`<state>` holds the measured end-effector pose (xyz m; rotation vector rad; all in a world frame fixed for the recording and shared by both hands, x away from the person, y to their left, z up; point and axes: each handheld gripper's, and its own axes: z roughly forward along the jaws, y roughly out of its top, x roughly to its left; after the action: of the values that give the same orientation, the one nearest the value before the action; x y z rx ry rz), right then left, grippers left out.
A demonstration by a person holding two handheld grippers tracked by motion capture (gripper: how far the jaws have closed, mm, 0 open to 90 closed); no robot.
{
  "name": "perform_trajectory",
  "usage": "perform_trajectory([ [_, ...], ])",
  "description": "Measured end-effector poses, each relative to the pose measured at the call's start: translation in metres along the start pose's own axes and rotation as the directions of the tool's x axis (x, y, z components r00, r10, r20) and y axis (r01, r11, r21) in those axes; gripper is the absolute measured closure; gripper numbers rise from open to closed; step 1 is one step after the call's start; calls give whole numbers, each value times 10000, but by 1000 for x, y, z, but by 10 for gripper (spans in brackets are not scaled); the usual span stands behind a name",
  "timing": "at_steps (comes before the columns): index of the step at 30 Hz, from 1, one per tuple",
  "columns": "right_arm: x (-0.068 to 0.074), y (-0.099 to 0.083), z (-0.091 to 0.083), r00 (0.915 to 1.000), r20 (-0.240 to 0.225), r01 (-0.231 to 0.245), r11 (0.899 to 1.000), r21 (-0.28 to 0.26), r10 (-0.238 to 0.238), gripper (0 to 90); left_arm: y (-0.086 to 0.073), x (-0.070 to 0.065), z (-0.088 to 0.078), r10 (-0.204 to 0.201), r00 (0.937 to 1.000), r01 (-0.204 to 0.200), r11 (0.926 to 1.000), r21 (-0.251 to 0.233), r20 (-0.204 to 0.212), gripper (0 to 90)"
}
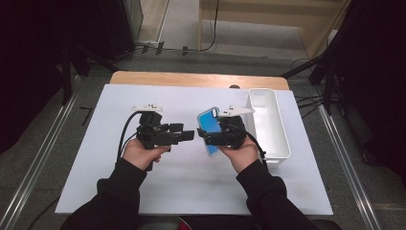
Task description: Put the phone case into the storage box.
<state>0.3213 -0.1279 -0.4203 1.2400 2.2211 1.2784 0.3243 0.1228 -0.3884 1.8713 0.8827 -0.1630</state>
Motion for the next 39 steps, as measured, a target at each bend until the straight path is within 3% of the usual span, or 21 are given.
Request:
perform_trajectory([
  [10, -2, 0, -1, 9999, 81, 91, 10000, -10, -91, 149, -11, 2, 6, 1056, 9943, -1051, 9938, 361, -139, 303],
  [13, -3, 0, -2, 10000, 38, 57, 10000, 0, -57, 149, -16, 3, 8, 1608, 9870, -1605, 9853, 593, -11, 303],
  [17, -3, 0, -2, 9999, -110, 73, 10000, -14, -73, 149, -23, 2, 10, 2503, 9680, -2474, 9639, 981, -173, 303],
  [18, -3, 0, -2, 9999, -109, 105, 9999, -28, -106, 149, -25, 3, 10, 2625, 9649, -2611, 9597, 1040, -1, 304],
  [21, -3, 1, -3, 9995, -279, 158, 9999, -31, -159, 149, -28, 6, 9, 2669, 9627, -2702, 9567, 1080, 442, 303],
  [23, -3, 1, -3, 9990, -403, 185, 9998, -33, -186, 149, -31, 8, 8, 2809, 9573, -2870, 9518, 1081, 681, 303],
  [26, -3, 0, -4, 9982, -469, 359, 9993, -60, -362, 149, -35, 9, 5, 3166, 9455, -3240, 9382, 1213, 768, 303],
  [32, -3, 0, -5, 9969, -576, 520, 9985, -146, -527, 149, -46, 13, 1, 3400, 9351, -3513, 9267, 1338, 1001, 303],
  [37, -5, 1, -6, 9963, -723, 454, 9989, -132, -462, 149, -53, 14, 0, 3684, 9250, -3792, 9097, 1692, 926, 303],
  [39, -5, 1, -7, 9965, -698, 449, 9989, -101, -455, 149, -56, 14, -1, 3570, 9292, -3685, 9145, 1671, 953, 303],
])
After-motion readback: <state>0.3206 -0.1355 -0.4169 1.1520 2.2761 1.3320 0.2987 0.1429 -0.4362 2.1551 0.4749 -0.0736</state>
